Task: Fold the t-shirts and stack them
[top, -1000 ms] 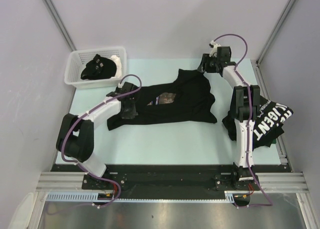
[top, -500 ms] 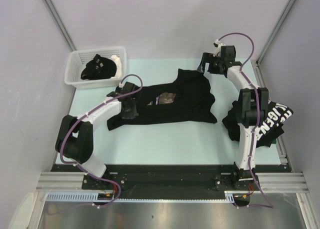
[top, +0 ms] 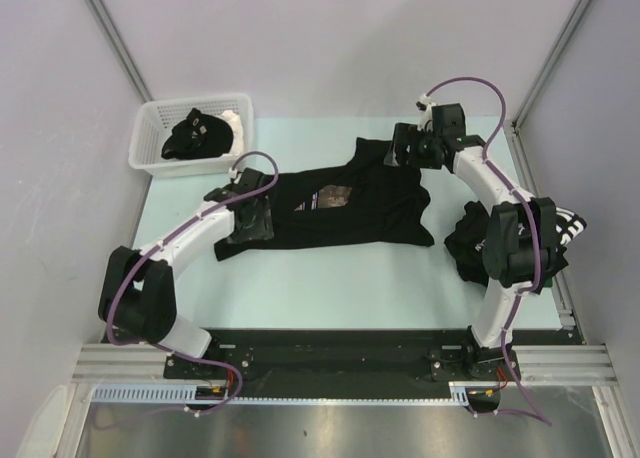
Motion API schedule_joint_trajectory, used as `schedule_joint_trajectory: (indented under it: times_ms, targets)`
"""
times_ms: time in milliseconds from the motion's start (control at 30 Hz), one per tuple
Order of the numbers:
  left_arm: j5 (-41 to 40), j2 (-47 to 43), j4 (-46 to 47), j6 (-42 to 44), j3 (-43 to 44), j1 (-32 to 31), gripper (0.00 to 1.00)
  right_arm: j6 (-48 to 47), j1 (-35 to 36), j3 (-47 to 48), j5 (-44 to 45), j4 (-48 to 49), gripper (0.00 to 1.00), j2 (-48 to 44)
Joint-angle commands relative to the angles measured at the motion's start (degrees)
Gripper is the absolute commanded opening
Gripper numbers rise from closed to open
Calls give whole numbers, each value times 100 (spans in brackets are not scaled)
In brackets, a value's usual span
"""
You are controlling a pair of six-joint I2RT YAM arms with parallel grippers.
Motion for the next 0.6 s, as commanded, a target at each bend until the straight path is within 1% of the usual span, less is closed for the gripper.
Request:
schedule_joint_trajectory:
  times_ms: [0, 33, 133, 333, 567]
  targets:
    - [-592, -206, -272, -227, -260, -11, 70, -44, -57, 183, -14, -121, 100, -368]
    - [-635, -224, -245, -262, -305, 6, 75, -44, -49, 191, -5, -147, 100, -386]
    - [-575, -198, -122, -456, -489, 182, 77, -44, -58, 174, -40, -235, 100, -500]
    - [-390, -101, 370, -483, -771, 551, 78, -79, -101, 60, -58, -341, 100, -711]
    - [-452, 154, 563, -342, -595, 762, 77, -35, -189, -81, -154, -324, 100, -799]
